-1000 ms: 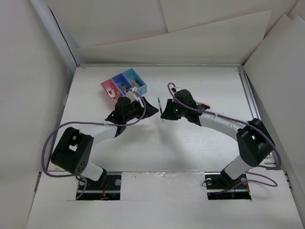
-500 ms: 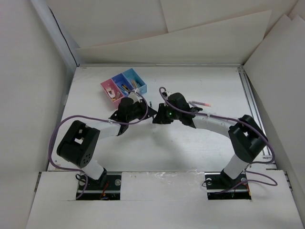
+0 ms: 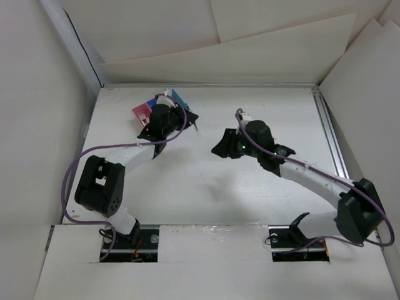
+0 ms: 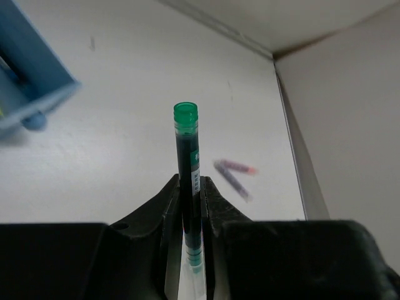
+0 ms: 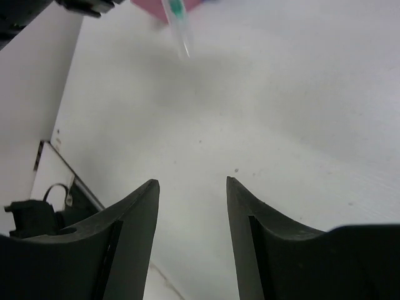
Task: Sort the stationery into containers
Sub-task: Place the pen in the storage box, then move the pen to the center of the board, then pick up the pen from the center of the board.
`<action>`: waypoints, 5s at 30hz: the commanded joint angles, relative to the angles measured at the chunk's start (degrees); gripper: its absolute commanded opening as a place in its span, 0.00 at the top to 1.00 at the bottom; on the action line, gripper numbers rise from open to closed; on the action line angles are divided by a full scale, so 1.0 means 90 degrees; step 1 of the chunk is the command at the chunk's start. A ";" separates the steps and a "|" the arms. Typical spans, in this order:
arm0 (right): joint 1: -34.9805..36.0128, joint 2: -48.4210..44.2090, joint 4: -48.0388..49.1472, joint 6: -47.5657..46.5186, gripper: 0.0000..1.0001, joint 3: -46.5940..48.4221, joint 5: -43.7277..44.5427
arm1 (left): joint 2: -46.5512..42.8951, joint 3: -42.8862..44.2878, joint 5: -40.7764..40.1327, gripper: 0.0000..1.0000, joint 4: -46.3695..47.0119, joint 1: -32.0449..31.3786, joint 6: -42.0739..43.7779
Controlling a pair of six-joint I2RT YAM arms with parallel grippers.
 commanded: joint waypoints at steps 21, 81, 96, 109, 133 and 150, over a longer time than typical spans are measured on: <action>-0.1119 -0.1303 -0.0205 -0.0042 0.48 -0.0755 0.0921 | 0.3057 0.4209 -0.1090 0.70 -0.1688 0.1572 0.0245; -0.2643 0.3394 -0.2910 -0.1780 0.27 0.2693 0.1830 | -0.2626 -0.2011 -0.0201 0.50 0.0676 -0.0899 0.0704; -0.1188 0.3453 -0.2783 -0.1147 0.83 0.2508 0.2453 | -0.2763 -0.2011 -0.0260 0.52 0.0480 -0.0841 0.0704; -0.0466 0.2575 -0.2071 -0.0853 1.00 0.1941 0.2396 | -0.2452 -0.2002 -0.0396 0.56 0.0344 -0.0665 0.0528; 0.0355 0.1695 -0.0410 -0.0853 1.00 0.1296 0.0170 | -0.0644 -0.1318 0.0024 0.49 0.0763 -0.0665 0.0206; 0.0472 0.1257 -0.0029 -0.0735 0.69 0.0828 -0.0017 | -0.0448 -0.0772 -0.0619 0.94 0.0394 -0.0665 -0.0020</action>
